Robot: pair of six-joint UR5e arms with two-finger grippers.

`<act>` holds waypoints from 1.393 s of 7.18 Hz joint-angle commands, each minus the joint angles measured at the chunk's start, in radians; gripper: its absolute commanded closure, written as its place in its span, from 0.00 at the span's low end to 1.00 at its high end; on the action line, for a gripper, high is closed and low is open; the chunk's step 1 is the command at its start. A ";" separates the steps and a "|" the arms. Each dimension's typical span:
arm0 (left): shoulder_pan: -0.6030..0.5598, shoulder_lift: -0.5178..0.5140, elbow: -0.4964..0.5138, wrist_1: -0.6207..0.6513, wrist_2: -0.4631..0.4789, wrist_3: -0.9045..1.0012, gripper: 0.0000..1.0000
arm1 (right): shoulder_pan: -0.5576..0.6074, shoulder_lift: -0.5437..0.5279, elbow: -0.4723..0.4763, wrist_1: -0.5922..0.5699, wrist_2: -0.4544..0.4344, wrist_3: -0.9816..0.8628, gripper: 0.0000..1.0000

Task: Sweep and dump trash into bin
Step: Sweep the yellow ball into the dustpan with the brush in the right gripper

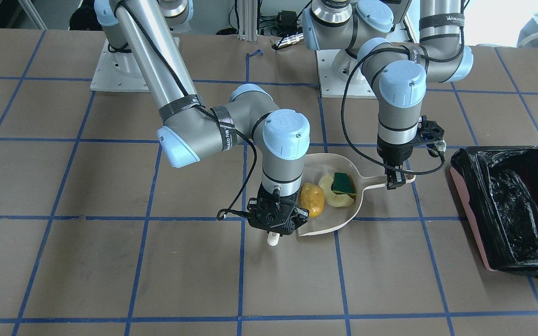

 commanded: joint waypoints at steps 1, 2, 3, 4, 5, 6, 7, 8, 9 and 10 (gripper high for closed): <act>0.001 0.010 0.053 -0.106 -0.024 -0.010 1.00 | 0.007 -0.003 0.000 -0.005 0.007 0.011 1.00; 0.005 0.011 0.056 -0.114 -0.056 -0.013 1.00 | 0.011 0.000 0.000 -0.005 0.007 -0.005 1.00; 0.011 0.011 0.056 -0.116 -0.058 -0.012 1.00 | 0.011 -0.003 -0.001 0.000 0.002 -0.011 1.00; 0.013 0.011 0.056 -0.116 -0.060 -0.012 1.00 | 0.011 -0.003 -0.001 0.000 0.001 -0.013 1.00; 0.014 0.011 0.056 -0.116 -0.058 -0.007 1.00 | 0.011 -0.003 -0.001 -0.002 -0.004 -0.013 1.00; 0.027 0.011 0.056 -0.116 -0.060 -0.001 1.00 | 0.011 -0.004 -0.003 -0.002 -0.002 -0.005 1.00; 0.053 0.013 0.056 -0.116 -0.081 0.002 1.00 | 0.011 -0.006 -0.007 -0.002 0.010 0.005 1.00; 0.083 0.013 0.056 -0.116 -0.162 0.002 1.00 | 0.011 -0.007 -0.025 0.001 0.014 0.007 1.00; 0.102 0.013 0.056 -0.117 -0.173 0.004 1.00 | 0.010 -0.006 -0.035 0.009 0.013 0.004 1.00; 0.105 0.011 0.056 -0.117 -0.184 0.004 1.00 | 0.005 -0.009 -0.036 0.021 0.007 -0.010 1.00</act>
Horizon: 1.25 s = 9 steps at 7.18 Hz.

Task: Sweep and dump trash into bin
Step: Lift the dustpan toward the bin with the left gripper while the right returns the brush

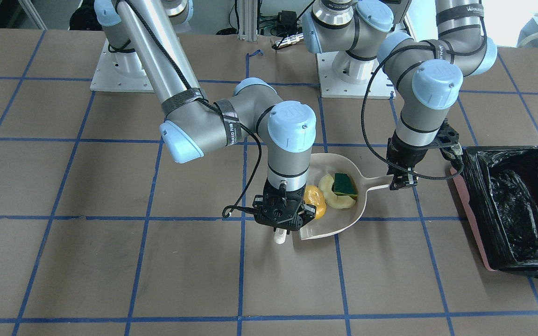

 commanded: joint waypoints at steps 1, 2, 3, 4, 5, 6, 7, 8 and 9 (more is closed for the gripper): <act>0.015 -0.003 0.002 -0.002 -0.050 0.001 1.00 | -0.010 -0.022 0.002 0.030 -0.003 -0.049 1.00; 0.018 -0.006 0.000 -0.002 -0.073 -0.001 1.00 | -0.019 -0.037 0.007 0.050 -0.003 -0.078 1.00; 0.067 -0.004 0.000 -0.031 -0.178 -0.011 1.00 | -0.045 -0.042 0.009 0.063 -0.001 -0.086 1.00; 0.119 0.000 0.000 -0.042 -0.209 0.002 1.00 | -0.077 -0.056 0.012 0.072 0.000 -0.150 1.00; 0.127 -0.001 0.000 -0.042 -0.212 0.014 1.00 | -0.108 -0.071 0.016 0.084 0.000 -0.176 1.00; 0.131 -0.001 0.000 -0.042 -0.214 0.015 1.00 | -0.140 -0.083 0.016 0.104 0.000 -0.243 1.00; 0.141 -0.003 0.003 -0.043 -0.264 0.016 1.00 | -0.183 -0.097 0.018 0.112 0.000 -0.280 1.00; 0.150 -0.003 0.023 -0.045 -0.284 0.016 1.00 | -0.232 -0.108 0.018 0.121 0.005 -0.355 1.00; 0.157 -0.004 0.046 -0.068 -0.344 0.015 1.00 | -0.295 -0.118 0.018 0.127 0.017 -0.414 1.00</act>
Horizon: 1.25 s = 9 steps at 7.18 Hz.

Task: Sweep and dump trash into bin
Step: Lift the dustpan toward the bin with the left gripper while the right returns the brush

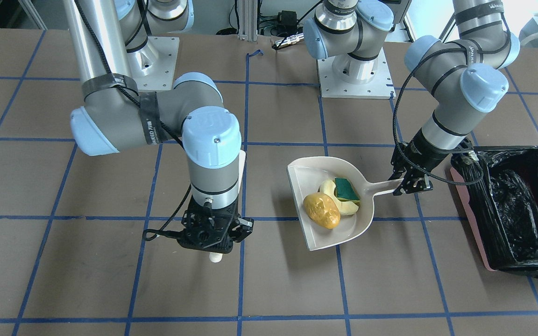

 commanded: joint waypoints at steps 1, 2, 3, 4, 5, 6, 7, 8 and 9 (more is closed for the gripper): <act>0.030 -0.001 0.061 -0.035 -0.106 -0.001 1.00 | -0.152 -0.029 0.000 0.034 0.070 -0.178 1.00; 0.061 -0.001 0.115 -0.086 -0.126 0.001 1.00 | -0.246 -0.029 0.000 0.040 0.083 -0.302 1.00; 0.101 -0.004 0.187 -0.177 -0.191 0.001 1.00 | -0.326 -0.020 0.000 0.031 0.103 -0.408 1.00; 0.136 -0.020 0.277 -0.266 -0.207 0.023 1.00 | -0.392 0.001 -0.001 0.024 0.127 -0.513 1.00; 0.173 -0.029 0.345 -0.346 -0.250 0.039 1.00 | -0.450 0.021 -0.016 0.022 0.120 -0.565 1.00; 0.220 -0.029 0.377 -0.395 -0.290 0.050 1.00 | -0.482 0.047 -0.018 -0.016 0.114 -0.611 1.00; 0.292 -0.027 0.381 -0.407 -0.318 0.117 1.00 | -0.519 0.079 -0.016 -0.089 0.114 -0.666 1.00; 0.359 -0.027 0.381 -0.416 -0.316 0.231 1.00 | -0.547 0.081 -0.007 -0.095 0.115 -0.683 1.00; 0.416 -0.029 0.384 -0.431 -0.310 0.305 1.00 | -0.568 0.095 -0.013 -0.098 0.123 -0.698 1.00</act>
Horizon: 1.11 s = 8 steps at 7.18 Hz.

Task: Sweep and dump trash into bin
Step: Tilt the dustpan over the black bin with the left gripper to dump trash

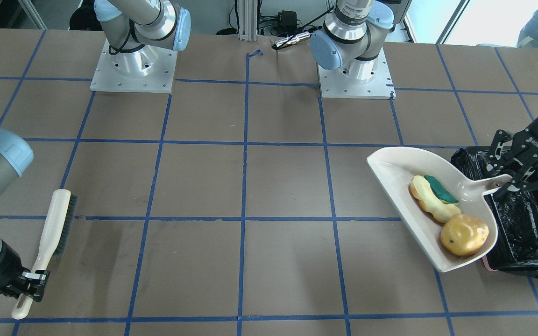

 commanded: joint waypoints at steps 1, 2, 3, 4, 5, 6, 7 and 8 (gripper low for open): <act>0.112 -0.001 0.019 -0.020 0.013 0.197 1.00 | -0.047 0.042 -0.009 -0.016 0.009 -0.024 1.00; 0.137 -0.007 0.042 -0.016 0.100 0.344 1.00 | -0.055 0.052 -0.012 -0.016 0.012 -0.016 1.00; 0.163 -0.019 0.068 -0.020 0.108 0.391 1.00 | -0.055 0.053 -0.018 -0.016 0.014 -0.016 1.00; 0.203 -0.033 0.080 -0.041 0.110 0.413 1.00 | -0.054 0.056 -0.022 -0.037 0.025 -0.019 1.00; 0.220 -0.048 0.103 -0.057 0.111 0.443 1.00 | -0.055 0.067 -0.032 -0.049 0.031 -0.028 1.00; 0.225 -0.062 0.140 -0.086 0.125 0.465 1.00 | -0.055 0.070 -0.038 -0.050 0.031 -0.026 1.00; 0.240 -0.085 0.180 -0.086 0.160 0.515 1.00 | -0.054 0.076 -0.038 -0.051 0.035 -0.027 1.00; 0.255 -0.113 0.218 -0.077 0.183 0.576 1.00 | -0.055 0.090 -0.045 -0.051 0.040 -0.029 1.00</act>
